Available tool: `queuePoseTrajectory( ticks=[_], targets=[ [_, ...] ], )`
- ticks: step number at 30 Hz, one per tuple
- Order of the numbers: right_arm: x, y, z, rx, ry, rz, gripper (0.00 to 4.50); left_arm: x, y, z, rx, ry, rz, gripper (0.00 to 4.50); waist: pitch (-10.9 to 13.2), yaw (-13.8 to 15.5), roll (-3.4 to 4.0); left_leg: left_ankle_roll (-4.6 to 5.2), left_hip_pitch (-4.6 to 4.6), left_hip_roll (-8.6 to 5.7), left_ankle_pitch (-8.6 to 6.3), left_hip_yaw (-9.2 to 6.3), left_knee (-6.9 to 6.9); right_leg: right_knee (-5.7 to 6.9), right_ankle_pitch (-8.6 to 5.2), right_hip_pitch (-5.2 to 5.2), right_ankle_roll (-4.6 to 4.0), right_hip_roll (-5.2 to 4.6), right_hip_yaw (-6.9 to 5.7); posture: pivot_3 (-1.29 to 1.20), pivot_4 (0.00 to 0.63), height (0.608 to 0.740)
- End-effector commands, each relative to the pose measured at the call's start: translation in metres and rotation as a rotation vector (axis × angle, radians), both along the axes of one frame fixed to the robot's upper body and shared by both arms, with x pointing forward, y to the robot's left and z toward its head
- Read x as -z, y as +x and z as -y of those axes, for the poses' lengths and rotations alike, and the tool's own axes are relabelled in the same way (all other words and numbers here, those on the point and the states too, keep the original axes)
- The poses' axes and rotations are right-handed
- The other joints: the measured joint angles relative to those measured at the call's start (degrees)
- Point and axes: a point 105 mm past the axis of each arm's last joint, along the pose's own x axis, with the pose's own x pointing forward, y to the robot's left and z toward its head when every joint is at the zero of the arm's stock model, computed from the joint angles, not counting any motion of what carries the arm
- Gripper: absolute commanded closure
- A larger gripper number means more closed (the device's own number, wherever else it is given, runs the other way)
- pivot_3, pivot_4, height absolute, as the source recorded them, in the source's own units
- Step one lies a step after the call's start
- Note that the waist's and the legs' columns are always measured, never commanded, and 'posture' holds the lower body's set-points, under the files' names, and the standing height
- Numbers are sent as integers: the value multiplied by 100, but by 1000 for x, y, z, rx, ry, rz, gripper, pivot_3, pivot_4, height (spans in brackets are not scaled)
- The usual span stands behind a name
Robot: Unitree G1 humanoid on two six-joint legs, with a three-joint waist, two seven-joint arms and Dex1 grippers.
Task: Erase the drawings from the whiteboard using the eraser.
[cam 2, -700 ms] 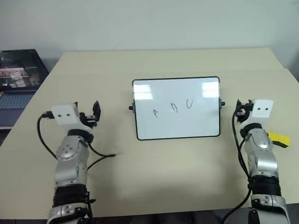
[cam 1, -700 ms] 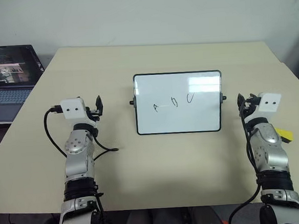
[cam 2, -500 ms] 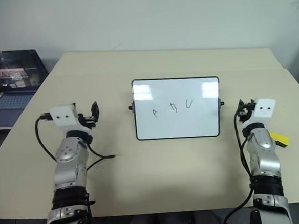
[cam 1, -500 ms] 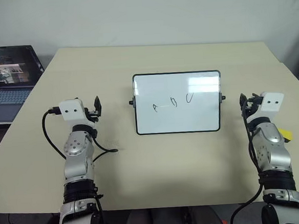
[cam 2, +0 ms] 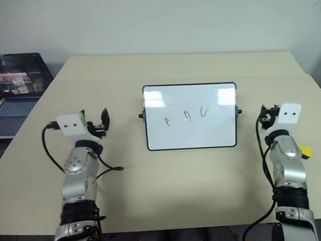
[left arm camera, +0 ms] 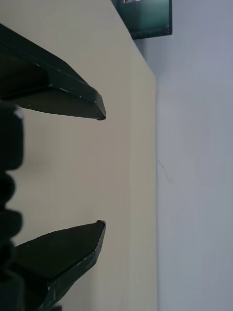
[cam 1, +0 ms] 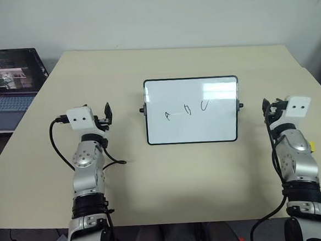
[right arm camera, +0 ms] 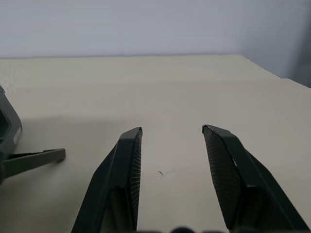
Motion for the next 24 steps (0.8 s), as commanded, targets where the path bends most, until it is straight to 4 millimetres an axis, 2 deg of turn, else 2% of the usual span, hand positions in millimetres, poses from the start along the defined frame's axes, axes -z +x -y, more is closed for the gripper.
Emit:
queuePoseTrajectory(
  ticks=[1, 7, 12, 20, 24],
  targets=[
    [-25, -1, 6, 6, -12, 66, 2461, -6, -5, 6, 23, 22, 26, 916, 0, -6, 1, 0, 1, 0, 0, 1, 0, 0, 0, 0, 0, 0, 1, 0, 150, 740],
    [-30, 0, 4, -9, -14, 77, 2461, -12, -6, -4, 2, 23, 39, 916, 0, -9, 1, 0, 3, 5, 0, 0, 0, 5, 0, 0, -1, 5, -3, 0, 150, 740],
    [-33, -2, 7, -24, -26, 75, 2461, -17, -2, 6, 93, 36, 42, 916, 0, -2, 1, 0, 0, -5, 0, 3, 1, 0, 0, 0, 0, 4, -1, 0, 150, 740],
    [-49, -20, 22, -82, -74, 15, 2461, -47, -10, -8, 241, 102, 40, 916, 0, -4, 3, 0, 0, 4, 0, -2, -2, 1, -1, -1, -2, 5, -5, 0, 150, 740],
    [-63, -27, 29, -84, -96, -32, 2461, -65, -12, -7, 401, 114, -5, 916, 2, -9, 5, 0, 3, 3, 0, -1, 1, 2, -2, -1, -2, 6, -3, 0, 150, 740]
  ],
)
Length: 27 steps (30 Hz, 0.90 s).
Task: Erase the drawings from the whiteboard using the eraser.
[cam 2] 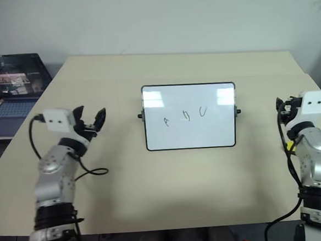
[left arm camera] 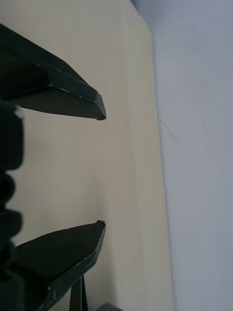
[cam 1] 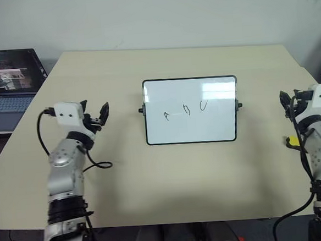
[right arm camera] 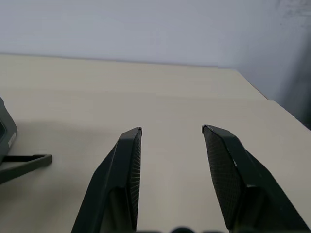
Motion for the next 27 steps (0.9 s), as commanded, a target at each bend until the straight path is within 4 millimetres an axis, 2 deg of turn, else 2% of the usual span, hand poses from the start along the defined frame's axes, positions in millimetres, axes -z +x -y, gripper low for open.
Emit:
queuePoseTrajectory(
  ticks=[1, 7, 11, 13, 15, 18, 22, 25, 27],
  targets=[
    [-26, -7, 2, -6, -17, 29, 2461, -31, -4, 9, 146, 22, 33, 916, 0, 1, 0, 0, 1, -1, 0, 1, 0, 0, 0, 0, 0, 2, -1, 0, 150, 740],
    [-27, -10, -12, -30, -5, -8, 2461, -53, -6, 10, 252, -9, 11, 916, 1, -1, 1, 0, -1, -2, 0, 2, 0, -3, -1, 0, 1, 3, 0, 0, 150, 740],
    [-30, -17, 2, 3, -18, -132, 2461, -63, -16, 17, 394, 39, -54, 916, 1, -1, 2, 0, -6, -2, 0, -1, -2, -4, -2, -4, 0, 4, -1, 0, 150, 740],
    [-34, -20, 0, -43, 63, -193, 2461, -65, -19, 15, 432, 64, -79, 916, 3, -5, 4, 0, -5, -3, 0, 3, -3, -6, -3, -4, -2, 3, -2, 0, 150, 740],
    [-49, -24, 0, -87, 73, -231, 2461, -63, -29, 15, 533, 88, -137, 916, 11, -14, 18, 0, -3, -3, 0, 6, -2, -4, -3, -4, -3, 3, -2, 0, 150, 740],
    [-65, -34, 2, -159, -76, -281, 2461, -60, -40, 14, 626, 92, -192, 916, 23, -10, 37, 1, -4, -4, -1, 11, -3, -6, -11, -8, -10, 4, -5, 0, 150, 740],
    [-54, -50, 13, -266, -215, -375, 2461, -59, -54, 16, 744, 92, -236, 916, 15, 16, 22, 3, -7, 2, -3, 10, -14, -12, -41, -5, -8, 7, -15, 0, 150, 740],
    [-33, -60, 45, -221, -340, -521, 2461, -59, -57, 16, 781, 103, -256, 916, 18, 22, 26, 3, -11, 0, -3, 12, -11, -11, -43, -5, -7, 7, -15, 0, 150, 740],
    [-27, -68, 55, -260, -368, -567, 2461, -59, -57, 19, 803, 100, -271, 916, 18, 15, 27, 3, -10, -4, -3, 23, -6, -12, -42, -5, -5, 3, -9, 0, 150, 740]
  ],
)
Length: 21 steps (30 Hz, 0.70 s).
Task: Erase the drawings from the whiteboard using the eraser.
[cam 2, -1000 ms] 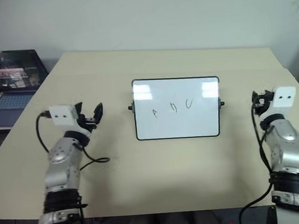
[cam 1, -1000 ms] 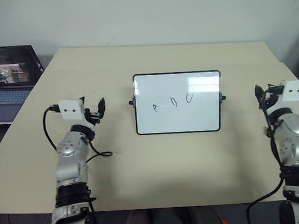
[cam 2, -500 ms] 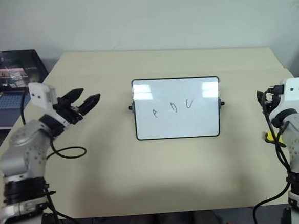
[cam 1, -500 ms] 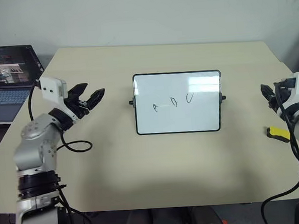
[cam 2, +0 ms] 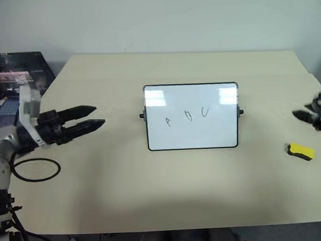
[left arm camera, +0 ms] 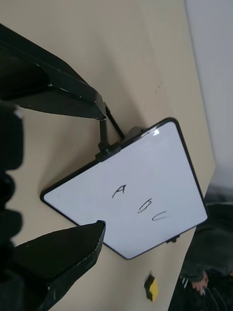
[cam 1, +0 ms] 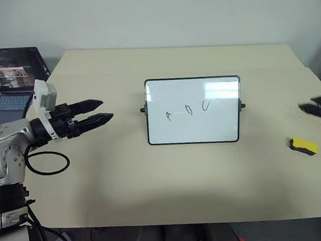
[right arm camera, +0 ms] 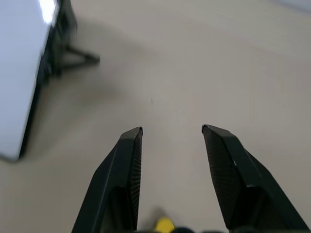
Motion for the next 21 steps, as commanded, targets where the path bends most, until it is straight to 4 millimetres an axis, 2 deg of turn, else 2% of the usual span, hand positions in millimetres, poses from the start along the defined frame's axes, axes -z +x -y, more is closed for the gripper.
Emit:
queuePoseTrajectory(
  ticks=[1, 3, 6, 12, 17, 18, 19, 21],
  targets=[
    [-12, -9, 20, -56, -88, -3, 2461, -12, -5, 4, 56, 16, 15, 916, 0, -9, 0, 0, 2, -1, 0, 3, 1, 0, 0, 0, 2, -1, 2, 0, 150, 740],
    [-5, -14, 29, -76, -116, -55, 2461, -10, -5, 4, 63, 15, 3, 916, 0, -18, 0, 0, 7, 1, 0, 5, 4, 2, 1, 0, 4, 1, 1, 0, 150, 740],
    [2, -16, 30, -134, -129, -111, 2461, -9, -5, 5, 64, 9, 1, 916, 1, -62, 2, 0, 14, 7, 0, 6, 5, 8, 1, 0, 5, 5, 3, 0, 150, 740],
    [14, -13, 26, -269, -153, -211, 2461, -10, -2, 7, 55, 6, 7, 916, 4, -139, 6, 0, 16, 9, 1, 7, 5, 13, 1, 0, 4, 8, 5, 0, 150, 740],
    [14, -5, 21, -346, -172, -238, 2461, -11, -2, 7, 53, 2, 13, 916, 5, -158, 9, 0, 16, 4, 1, 6, 6, 11, 3, 0, 7, 6, 9, 0, 150, 740],
    [14, -4, 20, -359, -172, -243, 2045, -11, -2, 7, 52, 1, 15, 867, 6, -158, 9, 0, 16, 4, 0, 6, 6, 11, 3, 0, 7, 6, 9, 0, 150, 740],
    [15, -3, 19, -370, -174, -249, 1886, -11, -2, 6, 49, 1, 16, 867, 6, -158, 9, -1, 16, 5, 0, 6, 6, 11, 3, -1, 7, 6, 9, 0, 150, 740],
    [18, -1, 18, -383, -196, -259, 1248, -11, -2, 6, 44, 3, 18, 867, 6, -156, 9, -1, 16, 6, 1, 6, 5, 12, 3, -1, 7, 6, 9, 0, 150, 740]
  ],
)
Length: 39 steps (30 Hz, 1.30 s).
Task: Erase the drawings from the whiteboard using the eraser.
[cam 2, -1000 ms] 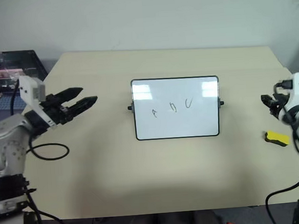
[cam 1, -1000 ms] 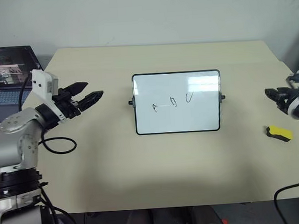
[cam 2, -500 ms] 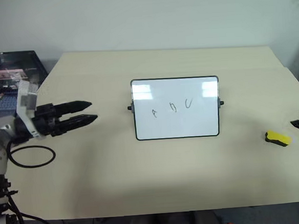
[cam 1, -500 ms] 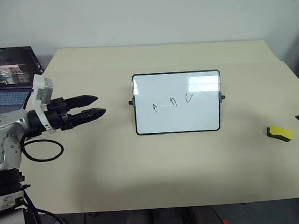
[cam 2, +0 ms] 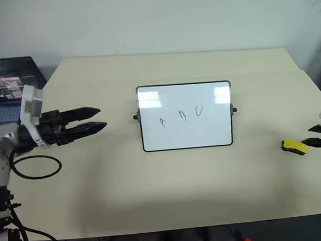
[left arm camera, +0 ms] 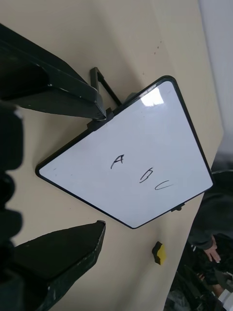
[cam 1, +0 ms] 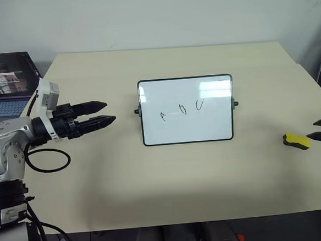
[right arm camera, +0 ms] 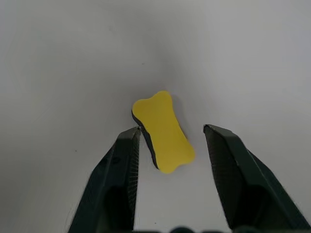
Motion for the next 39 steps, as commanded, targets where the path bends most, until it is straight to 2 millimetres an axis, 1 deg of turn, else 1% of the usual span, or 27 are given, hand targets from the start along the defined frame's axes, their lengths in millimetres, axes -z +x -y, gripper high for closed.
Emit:
queuePoseTrajectory(
  ticks=[1, 6, 9, 12, 17, 21, 25, 28, 36, 39],
  targets=[
    [-5, 4, 1, -32, -60, 6, 903, -11, -2, -2, -9, 0, 46, 867, 0, 1, 0, 0, 0, 1, 0, 0, 0, 0, 0, 0, 0, 0, 1, 0, 150, 740],
    [1, 9, -3, -41, -17, -20, 903, -9, 0, 1, -20, -19, 49, 867, 0, 2, 0, 0, 1, 0, 0, -1, 1, 3, 0, 0, -1, -1, 1, 0, 150, 740],
    [12, 9, -5, -66, -28, -71, 903, -7, -1, 2, -20, -19, 42, 867, 0, 0, 1, 0, 1, 0, 0, -2, 1, 4, 2, 0, -3, -1, 3, 0, 150, 740],
    [19, 12, -7, -95, -48, -102, 903, -10, 1, 2, -30, -36, 57, 867, 0, 1, 1, -1, 1, 0, 0, -3, 3, 5, 2, 0, -4, -1, 2, 0, 150, 740],
    [22, 19, -4, -116, -77, -131, 903, -12, 0, 3, -25, -40, 58, 867, 2, -3, 5, -1, 5, -1, 1, 0, 4, 11, 4, 0, -7, -1, 2, 0, 150, 740],
    [21, 26, -4, -127, -84, -140, 903, -14, 0, 4, -25, -37, 68, 867, 2, -2, 5, -1, 5, -1, 1, -1, 4, 10, 6, 0, -11, -1, 1, 0, 150, 740],
    [24, 27, -3, -138, -91, -169, 903, -14, -2, 3, -33, -31, 71, 867, 3, 0, 5, -1, 4, -1, 1, -1, 3, 10, 16, 0, -27, -1, 1, 0, 150, 740],
    [29, 27, -3, -146, -95, -194, 903, -14, -3, 2, -38, -31, 71, 867, 3, 0, 6, -1, 4, -1, 1, -1, 3, 11, 16, 0, -28, -2, 1, 0, 150, 740],
    [31, 27, 0, -143, -95, -211, 903, -13, -6, -1, -55, -20, 67, 867, 4, -3, 7, -1, 7, -1, 1, -2, 4, 14, 17, 0, -29, -3, 1, 0, 150, 740],
    [35, 26, 2, -145, -104, -232, 903, -13, -6, -2, -59, -18, 70, 867, 4, -1, 7, -1, 6, -1, 1, -1, 4, 14, 17, 0, -29, -3, 1, 0, 150, 740]
  ],
)
